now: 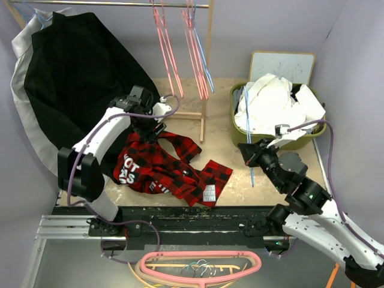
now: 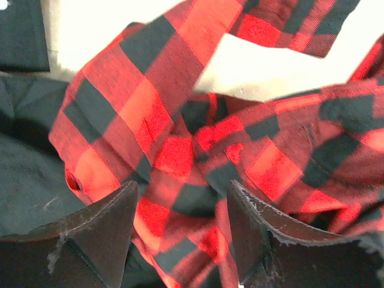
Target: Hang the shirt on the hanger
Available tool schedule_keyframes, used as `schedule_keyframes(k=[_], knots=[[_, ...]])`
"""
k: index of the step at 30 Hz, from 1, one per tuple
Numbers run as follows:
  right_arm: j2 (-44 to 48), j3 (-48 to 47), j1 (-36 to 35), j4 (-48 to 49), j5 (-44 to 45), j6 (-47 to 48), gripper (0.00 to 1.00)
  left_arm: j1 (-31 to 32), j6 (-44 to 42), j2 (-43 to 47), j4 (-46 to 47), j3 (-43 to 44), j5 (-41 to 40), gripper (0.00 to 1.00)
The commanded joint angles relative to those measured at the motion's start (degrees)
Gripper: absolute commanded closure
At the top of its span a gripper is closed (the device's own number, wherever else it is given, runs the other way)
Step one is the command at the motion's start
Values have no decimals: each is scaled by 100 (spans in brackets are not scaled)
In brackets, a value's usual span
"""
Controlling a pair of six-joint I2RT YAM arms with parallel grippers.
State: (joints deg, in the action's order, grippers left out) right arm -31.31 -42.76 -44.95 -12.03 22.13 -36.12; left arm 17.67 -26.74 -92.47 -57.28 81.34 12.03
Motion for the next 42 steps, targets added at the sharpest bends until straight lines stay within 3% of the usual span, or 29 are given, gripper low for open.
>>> schedule_keyframes(k=[1,6,10,12,15,16,17,18,20,23,26,29,38,42], knots=[[77,173,-4,105,-222,-342,100,88,78,-467,435,403,-116,39],[33,276,-3,44,-279,-230,100,256,78,-837,749,380,-183,44],[124,453,2,69,-331,-202,100,293,105,-1119,500,658,132,65],[163,539,-5,38,-334,-238,100,317,-10,-1041,296,700,501,63],[183,640,-6,-1,-347,-317,100,375,-146,-807,80,689,663,46],[191,675,3,6,-356,-352,100,377,-163,-726,22,697,657,31],[192,713,2,20,-365,-365,100,378,-160,-618,0,711,592,10],[185,735,-4,43,-374,-381,100,379,-120,-515,4,737,480,0],[135,748,-3,62,-393,-387,100,379,-114,-319,-86,857,528,1],[24,721,-4,69,-394,-389,100,419,-508,-270,-865,1139,1426,1],[-7,751,-6,239,-419,-380,100,645,-672,-417,-1246,1039,1435,15],[-53,769,-3,324,-476,-345,100,795,-644,-525,-986,738,962,37],[26,808,-1,381,-475,-369,100,791,-643,-1088,-485,719,-125,38],[15,898,-12,474,-731,-364,100,790,-694,-1292,-457,627,-187,40]])
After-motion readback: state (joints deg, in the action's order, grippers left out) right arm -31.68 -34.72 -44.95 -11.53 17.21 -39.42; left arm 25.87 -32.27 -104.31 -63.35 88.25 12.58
